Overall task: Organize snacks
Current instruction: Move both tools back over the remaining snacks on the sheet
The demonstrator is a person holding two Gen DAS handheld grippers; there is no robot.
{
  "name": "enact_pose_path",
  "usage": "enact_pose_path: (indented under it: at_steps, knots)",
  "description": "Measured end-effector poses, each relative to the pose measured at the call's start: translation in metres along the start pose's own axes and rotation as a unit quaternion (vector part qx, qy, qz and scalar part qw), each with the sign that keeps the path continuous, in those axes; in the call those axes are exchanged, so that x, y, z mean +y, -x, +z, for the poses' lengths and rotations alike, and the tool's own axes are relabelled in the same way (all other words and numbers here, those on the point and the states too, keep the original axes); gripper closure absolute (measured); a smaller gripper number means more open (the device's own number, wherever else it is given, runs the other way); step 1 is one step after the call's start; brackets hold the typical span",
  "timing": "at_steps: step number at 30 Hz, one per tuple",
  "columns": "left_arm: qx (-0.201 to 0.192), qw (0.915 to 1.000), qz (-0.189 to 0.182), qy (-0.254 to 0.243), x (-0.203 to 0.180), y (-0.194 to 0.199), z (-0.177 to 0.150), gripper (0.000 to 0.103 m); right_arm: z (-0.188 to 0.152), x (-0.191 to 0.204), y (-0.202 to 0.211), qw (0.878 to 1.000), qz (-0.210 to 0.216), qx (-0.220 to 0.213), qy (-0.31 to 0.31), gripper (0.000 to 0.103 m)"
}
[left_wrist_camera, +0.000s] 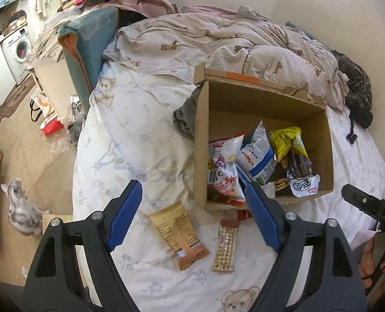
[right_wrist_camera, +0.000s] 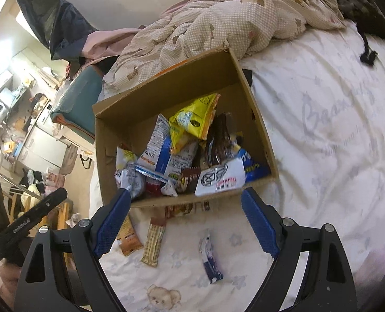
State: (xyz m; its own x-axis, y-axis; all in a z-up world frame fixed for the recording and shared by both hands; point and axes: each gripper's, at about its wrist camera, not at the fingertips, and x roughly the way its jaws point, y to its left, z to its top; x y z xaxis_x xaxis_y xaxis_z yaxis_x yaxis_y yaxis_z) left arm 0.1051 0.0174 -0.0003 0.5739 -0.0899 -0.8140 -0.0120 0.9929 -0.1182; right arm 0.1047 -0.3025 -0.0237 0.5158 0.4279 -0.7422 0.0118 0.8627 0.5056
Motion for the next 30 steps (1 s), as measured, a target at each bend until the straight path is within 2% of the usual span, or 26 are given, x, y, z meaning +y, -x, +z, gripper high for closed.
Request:
enact_pose_path:
  at_steps: [12, 17, 22, 24, 26, 30]
  knots:
    - [0.025, 0.9996, 0.01, 0.011, 0.013, -0.002, -0.018, 0.024, -0.023, 0.005, 0.001, 1.0, -0.004, 0.02, -0.005, 0.014]
    - [0.048, 0.9975, 0.019, 0.048, 0.032, -0.015, -0.021, 0.024, -0.028, 0.0, -0.003, 0.999, -0.005, 0.034, -0.023, 0.014]
    - [0.092, 0.9922, 0.033, 0.078, 0.049, -0.036, -0.03, 0.024, -0.029, -0.004, -0.008, 0.998, -0.01, 0.045, -0.036, 0.014]
    - [0.122, 0.9883, 0.032, 0.085, 0.052, -0.051, -0.036, 0.024, -0.029, -0.006, -0.013, 0.998, -0.009, 0.052, -0.041, 0.014]
    - [0.155, 0.9828, 0.032, 0.096, 0.053, -0.068, -0.043, 0.024, -0.029, -0.007, -0.018, 0.997, -0.01, 0.06, -0.046, 0.014]
    - [0.186, 0.9767, 0.037, 0.1, 0.045, -0.096, -0.053, 0.024, -0.03, -0.007, -0.025, 0.996, -0.012, 0.07, -0.049, 0.014]
